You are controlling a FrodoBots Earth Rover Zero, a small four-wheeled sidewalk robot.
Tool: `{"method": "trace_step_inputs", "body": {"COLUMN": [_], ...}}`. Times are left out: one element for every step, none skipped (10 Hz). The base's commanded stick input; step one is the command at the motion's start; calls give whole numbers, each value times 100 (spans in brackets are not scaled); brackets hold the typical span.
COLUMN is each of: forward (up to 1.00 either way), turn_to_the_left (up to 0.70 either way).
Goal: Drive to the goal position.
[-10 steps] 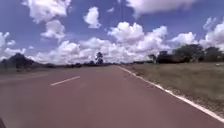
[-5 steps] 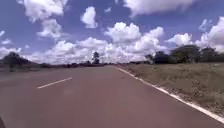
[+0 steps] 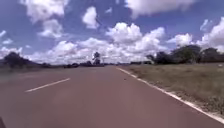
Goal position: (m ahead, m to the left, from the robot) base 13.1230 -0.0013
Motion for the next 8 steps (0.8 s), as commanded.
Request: {"method": "trace_step_inputs", "body": {"forward": [100, 100, 100, 100, 100, 100, 100, 100], "turn_to_the_left": [0, 0, -11, -26, -1, 0, 0, 0]}}
